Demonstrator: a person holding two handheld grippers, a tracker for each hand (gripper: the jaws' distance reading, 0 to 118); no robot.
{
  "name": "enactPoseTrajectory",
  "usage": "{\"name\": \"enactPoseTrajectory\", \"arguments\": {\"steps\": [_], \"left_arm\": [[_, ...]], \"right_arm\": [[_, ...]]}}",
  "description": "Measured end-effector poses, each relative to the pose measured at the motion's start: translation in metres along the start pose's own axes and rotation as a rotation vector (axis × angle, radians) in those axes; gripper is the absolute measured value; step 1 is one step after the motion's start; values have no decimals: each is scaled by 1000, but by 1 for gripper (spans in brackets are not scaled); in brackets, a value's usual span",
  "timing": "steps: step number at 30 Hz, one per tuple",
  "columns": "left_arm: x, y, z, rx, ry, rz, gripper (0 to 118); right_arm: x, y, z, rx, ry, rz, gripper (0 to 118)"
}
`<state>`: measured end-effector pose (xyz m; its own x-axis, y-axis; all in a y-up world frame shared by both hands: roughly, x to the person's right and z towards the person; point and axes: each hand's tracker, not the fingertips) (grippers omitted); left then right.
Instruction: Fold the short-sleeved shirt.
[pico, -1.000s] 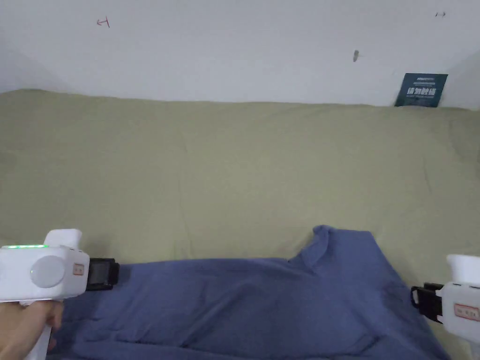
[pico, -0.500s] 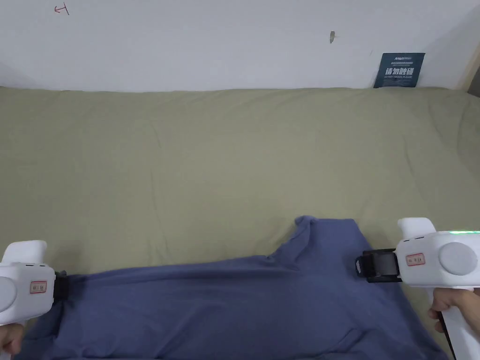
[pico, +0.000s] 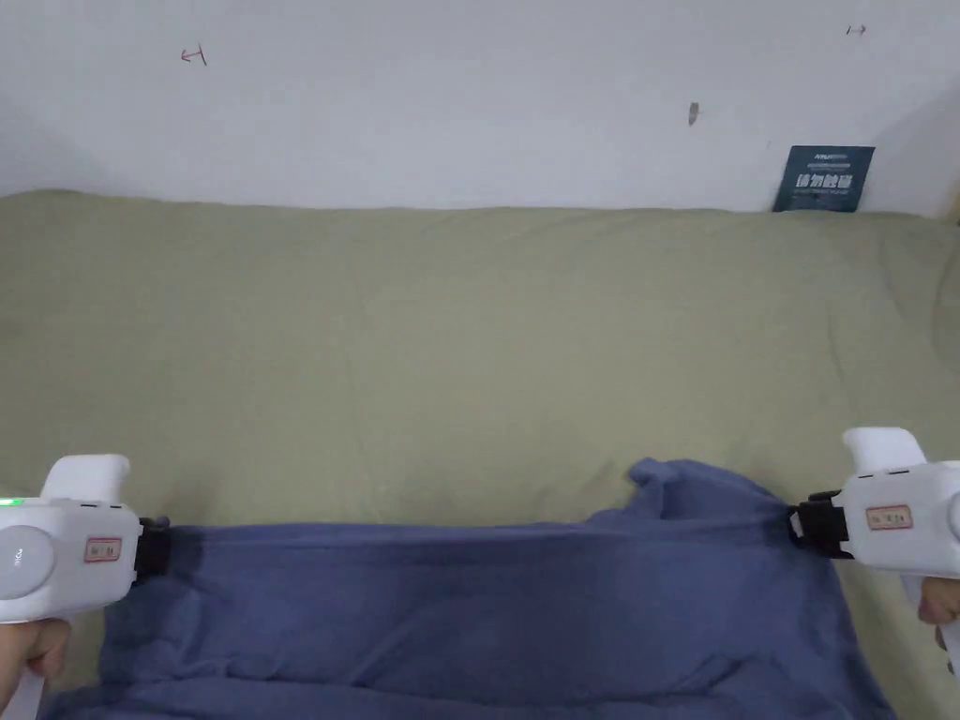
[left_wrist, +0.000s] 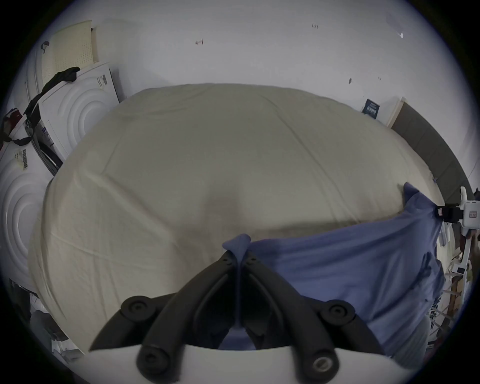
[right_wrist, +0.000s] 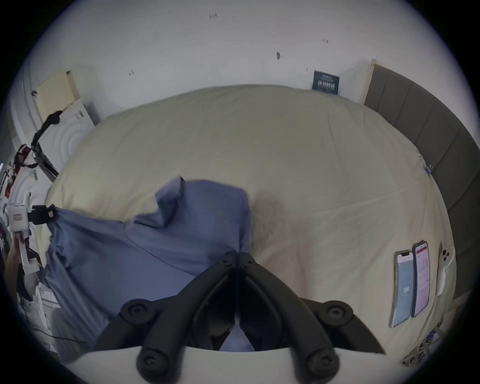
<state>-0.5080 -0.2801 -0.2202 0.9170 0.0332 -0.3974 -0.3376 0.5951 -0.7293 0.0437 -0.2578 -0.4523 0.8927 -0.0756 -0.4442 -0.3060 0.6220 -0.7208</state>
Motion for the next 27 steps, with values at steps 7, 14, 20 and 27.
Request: {"name": "enactPoseTrajectory", "arguments": {"steps": [7, 14, 20, 27], "left_arm": [[-18, -45, 85, 99, -52, -20, 1], [-32, -124, 135, 153, -63, -47, 1], [-39, -175, 127, 129, -100, -59, 1], [-48, -192, 102, 36, -66, -28, 117]], "right_arm": [[-6, -54, 94, 107, 46, 22, 2], [-15, -145, 149, 144, 73, 26, 2], [-13, -210, 142, 73, 81, -12, 2], [-4, -221, 111, -5, 57, -44, 118]]}}
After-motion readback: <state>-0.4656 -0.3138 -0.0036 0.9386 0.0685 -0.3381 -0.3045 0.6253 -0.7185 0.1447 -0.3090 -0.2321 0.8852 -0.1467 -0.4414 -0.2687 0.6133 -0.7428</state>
